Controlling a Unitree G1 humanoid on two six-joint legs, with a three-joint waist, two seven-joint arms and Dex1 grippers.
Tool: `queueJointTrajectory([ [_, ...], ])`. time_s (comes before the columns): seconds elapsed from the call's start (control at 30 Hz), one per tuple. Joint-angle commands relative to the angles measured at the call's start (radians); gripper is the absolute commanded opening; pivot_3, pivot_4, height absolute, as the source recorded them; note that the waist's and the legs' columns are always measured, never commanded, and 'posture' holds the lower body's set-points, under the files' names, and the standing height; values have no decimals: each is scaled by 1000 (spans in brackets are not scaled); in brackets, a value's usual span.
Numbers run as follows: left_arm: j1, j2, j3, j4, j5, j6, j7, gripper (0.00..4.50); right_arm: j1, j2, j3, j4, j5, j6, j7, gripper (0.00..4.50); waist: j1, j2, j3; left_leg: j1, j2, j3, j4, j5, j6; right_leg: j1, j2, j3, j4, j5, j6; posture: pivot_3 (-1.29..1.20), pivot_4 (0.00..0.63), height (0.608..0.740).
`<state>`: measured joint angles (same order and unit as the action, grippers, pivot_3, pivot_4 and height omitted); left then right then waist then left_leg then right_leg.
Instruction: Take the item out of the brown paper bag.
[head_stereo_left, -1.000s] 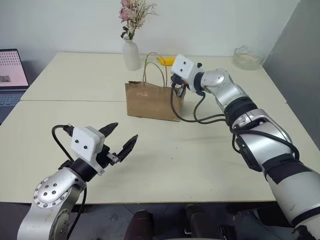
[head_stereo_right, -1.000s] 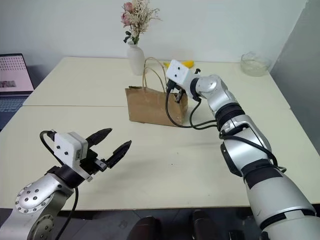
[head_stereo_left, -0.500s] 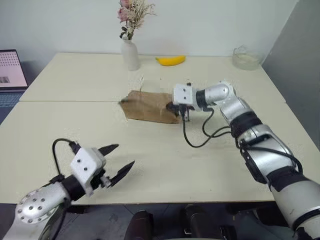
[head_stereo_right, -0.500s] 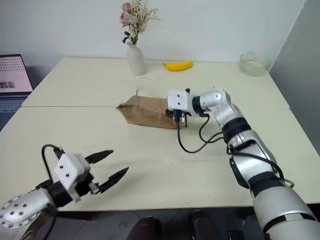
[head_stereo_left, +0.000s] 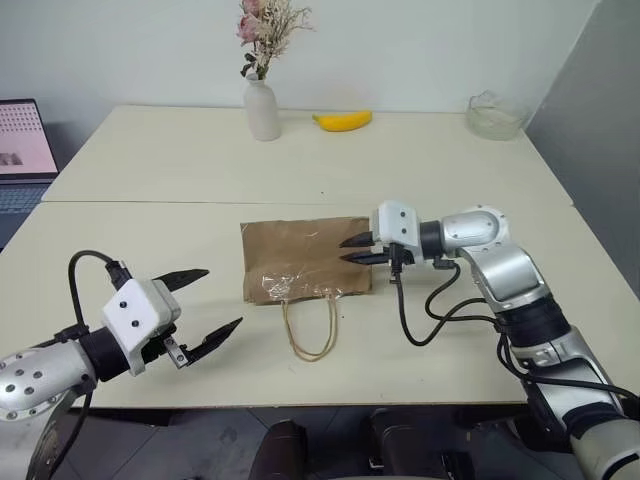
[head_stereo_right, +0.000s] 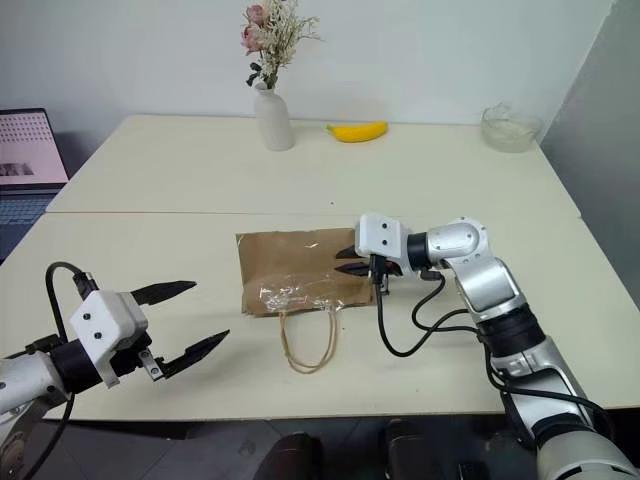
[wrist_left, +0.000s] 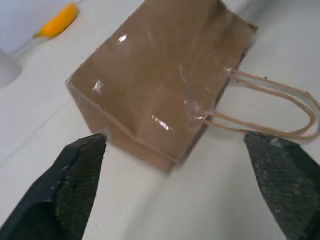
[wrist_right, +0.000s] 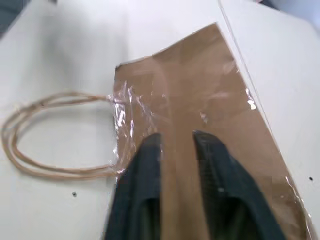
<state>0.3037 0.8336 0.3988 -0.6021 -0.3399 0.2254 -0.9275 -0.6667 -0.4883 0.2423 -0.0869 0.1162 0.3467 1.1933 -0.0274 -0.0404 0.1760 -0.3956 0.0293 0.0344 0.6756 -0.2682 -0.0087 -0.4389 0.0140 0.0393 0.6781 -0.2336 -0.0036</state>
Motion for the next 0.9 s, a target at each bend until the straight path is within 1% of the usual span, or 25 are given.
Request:
queueJointTrajectory([
  [0.03, -16, 45, -98, 60, 94, -185, -89, 4500, 90, -48, -63, -203, 124, 177, -14, 2407, 0, 0, 0, 0, 0, 0, 0, 0, 0, 0, 0, 0, 0, 0, 0, 0, 150, 740],
  [0.1, -53, 77, -183, 122, 155, -302, -145, 4500, 173, -86, -92, -300, 180, 258, -29, 3111, 0, 0, 0, 0, 0, 0, -1, 0, 0, -1, 0, 0, 0, -1, -1, 0, 150, 740],
  [0.17, -99, 94, -253, 180, 188, -380, -183, 4500, 246, -128, -104, -368, 207, 302, -47, 3111, 1, 0, 0, 0, 0, -1, -1, 0, 0, -1, 0, -1, 0, -2, -2, 0, 150, 740],
  [0.2, -122, 99, -279, 208, 199, -416, -198, 4500, 271, -144, -105, -393, 215, 315, -58, 3111, 1, 0, 0, 0, 0, -1, -1, 0, 0, -1, 0, -1, 0, -4, -6, 0, 150, 740],
  [0.27, -204, 86, -374, 275, 238, -488, -230, 4500, 322, -172, -114, -431, 226, 343, -88, 3111, -1, 1, 0, 0, 0, 0, -1, 0, 0, -1, 0, 0, 0, -4, -7, 0, 150, 740],
  [0.4, -305, 60, -491, 373, 281, -579, -259, 4500, 366, -196, -118, -469, 244, 364, -135, 3111, -7, 1, 0, 1, 0, 1, -1, 0, 0, 0, 1, 1, 1, -3, -5, 0, 150, 740],
  [0.43, -327, 50, -515, 394, 289, -597, -259, 4500, 375, -202, -119, -476, 248, 367, -143, 3111, -5, 1, 0, 1, 1, 1, -1, 0, 0, 0, 1, 1, 1, -2, -3, 0, 150, 740],
  [0.53, -376, 28, -564, 447, 310, -642, -258, 4500, 396, -215, -124, -493, 260, 375, -163, 3111, -3, 0, 0, 0, 0, -1, -1, 0, 0, 0, 1, -1, 1, 0, 0, 0, 150, 740],
  [0.63, -418, -5, -600, 503, 339, -692, -238, 3900, 418, -229, -131, -506, 272, 377, -175, 3140, -2, 0, 0, 0, 0, -1, -1, 0, 0, 0, 1, -1, 0, 0, 0, 0, 150, 740],
  [0.73, -448, -32, -624, 552, 355, -733, -224, 2967, 432, -241, -131, -517, 287, 381, -188, 3140, -2, 0, 0, 0, 0, -1, -1, 0, 0, 0, 1, -1, 0, 0, 0, 0, 150, 740],
  [0.9, -464, -40, -642, 578, 355, -768, -218, 1316, 441, -254, -117, -528, 303, 383, -197, 3140, -2, 0, 0, 0, 0, -1, 0, 0, 0, 0, 1, -1, 0, 0, 1, 0, 150, 740],
])
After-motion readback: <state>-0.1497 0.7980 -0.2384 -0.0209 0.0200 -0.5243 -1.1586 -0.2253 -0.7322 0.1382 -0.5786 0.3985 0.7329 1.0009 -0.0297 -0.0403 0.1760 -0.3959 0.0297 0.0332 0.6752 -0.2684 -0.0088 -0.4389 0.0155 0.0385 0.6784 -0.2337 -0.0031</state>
